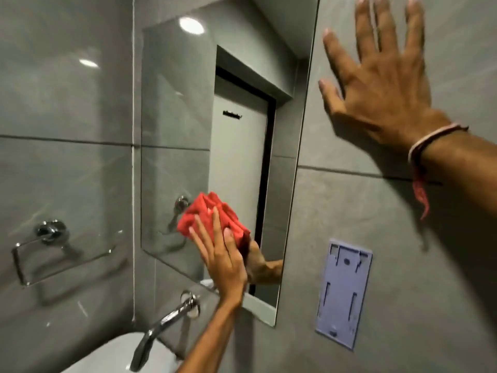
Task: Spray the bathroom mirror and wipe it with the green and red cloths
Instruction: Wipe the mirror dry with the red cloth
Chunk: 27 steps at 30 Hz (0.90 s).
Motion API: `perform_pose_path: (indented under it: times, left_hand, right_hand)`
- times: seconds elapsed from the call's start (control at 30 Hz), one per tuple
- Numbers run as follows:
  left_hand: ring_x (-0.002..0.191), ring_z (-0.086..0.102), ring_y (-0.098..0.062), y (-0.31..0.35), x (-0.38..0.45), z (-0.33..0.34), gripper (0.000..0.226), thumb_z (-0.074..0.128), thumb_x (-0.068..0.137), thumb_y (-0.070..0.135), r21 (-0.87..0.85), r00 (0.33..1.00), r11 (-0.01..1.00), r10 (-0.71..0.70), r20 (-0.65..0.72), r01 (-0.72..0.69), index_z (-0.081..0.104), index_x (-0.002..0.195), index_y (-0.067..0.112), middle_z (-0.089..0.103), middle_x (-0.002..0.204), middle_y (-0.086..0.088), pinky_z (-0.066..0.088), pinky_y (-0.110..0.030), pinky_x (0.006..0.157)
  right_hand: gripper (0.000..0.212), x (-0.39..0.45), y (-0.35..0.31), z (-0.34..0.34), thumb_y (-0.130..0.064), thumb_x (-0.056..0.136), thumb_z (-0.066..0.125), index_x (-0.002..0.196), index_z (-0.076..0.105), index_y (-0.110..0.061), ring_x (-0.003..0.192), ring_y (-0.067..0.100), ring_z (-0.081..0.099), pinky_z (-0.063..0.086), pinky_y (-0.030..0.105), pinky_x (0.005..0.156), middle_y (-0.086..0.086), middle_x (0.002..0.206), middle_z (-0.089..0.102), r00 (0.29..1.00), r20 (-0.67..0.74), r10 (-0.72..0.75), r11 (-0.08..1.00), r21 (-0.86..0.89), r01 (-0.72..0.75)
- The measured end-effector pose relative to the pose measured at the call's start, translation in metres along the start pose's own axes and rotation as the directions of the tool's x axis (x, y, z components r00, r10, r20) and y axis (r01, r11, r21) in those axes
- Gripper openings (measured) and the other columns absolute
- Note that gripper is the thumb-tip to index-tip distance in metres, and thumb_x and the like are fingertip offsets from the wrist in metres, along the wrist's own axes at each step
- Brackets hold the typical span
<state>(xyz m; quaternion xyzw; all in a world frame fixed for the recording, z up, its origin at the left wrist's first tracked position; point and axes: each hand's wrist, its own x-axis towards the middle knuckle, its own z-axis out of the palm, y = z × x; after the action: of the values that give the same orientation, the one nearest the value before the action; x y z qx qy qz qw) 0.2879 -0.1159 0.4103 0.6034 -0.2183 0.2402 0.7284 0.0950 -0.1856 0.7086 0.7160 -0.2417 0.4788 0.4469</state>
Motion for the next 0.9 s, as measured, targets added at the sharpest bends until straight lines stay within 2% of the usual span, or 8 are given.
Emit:
perform_pose_path:
  times: [0.13,0.23,0.37,0.43,0.6,0.73,0.8,0.9]
  left_hand:
    - [0.155,0.019,-0.04,0.025,-0.088,0.009,0.046,0.048,0.103,0.015,-0.01,0.951,0.956,-0.293,-0.097,0.293,0.044,0.148,0.012,0.024,0.164,-0.02,0.009,-0.046,0.128]
    - [0.151,0.024,-0.044,0.063,-0.099,0.022,0.046,0.05,0.101,0.007,-0.109,0.855,0.857,-0.512,-0.086,0.503,0.047,0.147,0.011,0.027,0.164,-0.022,0.014,-0.047,0.125]
    - [0.14,0.037,-0.05,0.119,-0.055,0.03,0.04,0.055,0.093,0.001,-0.347,0.854,0.838,-0.495,-0.16,0.421,0.061,0.132,-0.001,0.045,0.152,-0.029,0.018,-0.037,0.116]
    - [0.143,0.033,-0.048,0.163,-0.025,0.04,0.046,0.048,0.087,0.012,-0.447,0.902,0.846,-0.398,-0.165,0.291,0.064,0.128,-0.001,0.045,0.152,-0.027,0.02,-0.04,0.118]
    - [0.152,0.029,-0.03,0.308,0.064,0.074,0.041,0.051,0.095,-0.005,-0.597,0.997,0.801,-0.002,-0.083,-0.048,0.061,0.133,0.008,0.043,0.158,-0.013,0.023,-0.041,0.124]
    - [0.129,0.057,-0.025,0.389,0.093,0.074,0.056,0.048,0.097,-0.001,-0.645,0.878,0.683,0.478,0.041,-0.342,0.041,0.149,0.018,0.054,0.148,-0.012,0.048,-0.036,0.109]
    - [0.124,0.062,-0.024,0.404,0.091,0.072,0.058,0.048,0.096,0.009,-0.653,0.727,0.553,0.686,0.005,-0.517,0.033,0.152,0.016,0.054,0.148,-0.008,0.053,-0.038,0.107]
    - [0.129,0.056,-0.006,0.393,0.069,0.082,0.066,0.047,0.091,0.028,-0.647,0.545,0.436,0.837,0.038,-0.625,0.025,0.153,0.018,0.047,0.155,-0.012,0.048,-0.024,0.11]
  right_hand:
    - [0.07,-0.008,-0.01,-0.004,-0.059,0.104,0.026,0.164,0.017,-0.024,0.149,0.049,0.034,0.025,0.07,0.12,0.029,0.161,0.035,0.999,0.026,0.027,0.998,0.053,-0.028]
    - [0.07,-0.003,-0.007,-0.012,-0.059,0.104,0.028,0.165,0.02,-0.025,0.16,0.044,0.02,0.015,0.069,0.127,0.027,0.171,0.022,0.999,0.053,-0.007,0.997,0.074,0.003]
    - [0.06,-0.005,0.007,-0.02,-0.043,0.105,0.036,0.159,0.043,-0.02,0.162,0.037,0.022,0.021,0.056,0.13,0.022,0.173,0.024,0.995,-0.035,-0.091,0.971,0.221,0.096]
    - [0.059,-0.011,0.022,-0.025,-0.038,0.103,0.038,0.156,0.05,-0.015,0.158,0.039,0.031,0.034,0.054,0.125,0.023,0.169,0.033,0.989,-0.114,-0.096,0.941,0.314,0.127]
    - [0.052,-0.025,0.097,-0.051,-0.035,0.107,0.036,0.147,0.057,-0.01,0.151,0.038,0.044,0.038,0.052,0.123,0.02,0.16,0.048,0.947,-0.321,0.016,0.904,0.409,0.124]
    - [0.05,-0.021,0.14,-0.069,-0.041,0.104,0.038,0.146,0.055,-0.02,0.14,0.026,0.055,0.041,0.034,0.12,0.009,0.153,0.055,0.94,-0.249,0.232,0.802,0.596,-0.04]
    - [0.051,-0.013,0.15,-0.084,-0.06,0.098,0.042,0.138,0.058,-0.034,0.126,0.018,0.063,0.047,0.025,0.11,0.003,0.143,0.063,0.887,-0.137,0.44,0.602,0.779,-0.178]
    - [0.073,-0.008,0.147,-0.108,-0.092,0.065,0.06,0.116,0.069,-0.04,0.118,0.025,0.072,0.059,0.043,0.095,0.003,0.126,0.075,0.758,0.303,0.578,0.016,0.924,-0.382]
